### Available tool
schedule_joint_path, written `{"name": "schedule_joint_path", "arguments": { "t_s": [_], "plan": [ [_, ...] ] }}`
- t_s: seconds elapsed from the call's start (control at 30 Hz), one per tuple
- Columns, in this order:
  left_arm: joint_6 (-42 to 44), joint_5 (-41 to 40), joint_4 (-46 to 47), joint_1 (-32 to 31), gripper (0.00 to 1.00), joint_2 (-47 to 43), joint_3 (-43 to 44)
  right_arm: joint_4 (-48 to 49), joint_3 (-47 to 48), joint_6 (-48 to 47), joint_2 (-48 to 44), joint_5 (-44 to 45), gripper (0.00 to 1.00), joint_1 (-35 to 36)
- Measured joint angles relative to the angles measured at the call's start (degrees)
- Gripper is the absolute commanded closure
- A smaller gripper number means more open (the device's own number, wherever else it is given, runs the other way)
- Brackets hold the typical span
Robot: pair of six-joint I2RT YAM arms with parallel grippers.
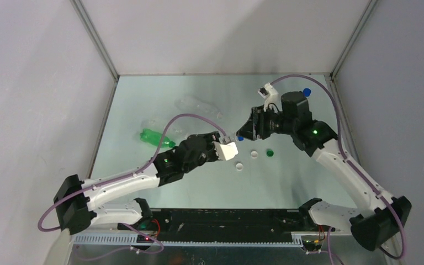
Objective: Screw on the bottle caps
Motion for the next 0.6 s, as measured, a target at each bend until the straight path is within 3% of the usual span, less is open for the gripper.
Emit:
{"name": "schedule_joint_path", "arguments": {
  "t_s": [0.3, 0.43, 0.6],
  "plan": [
    [-3.96, 18.62, -12.55, 8.57, 0.72, -0.11, 5.11, -3.13, 0.02, -31.19, -12.63, -6.75, 0.41, 0.17],
    [-4.90, 26.38, -17.22, 9.70, 0.71, -0.11, 8.33, -8.98, 0.02, -46.58, -13.53, -10.60, 0.42, 2.32],
    [-6.05, 34.25, -20.74, 9.90, 0.71, -0.11, 10.27, -14.58, 0.00, -57.88, -12.13, -13.20, 0.43, 5.01]
  ]
}}
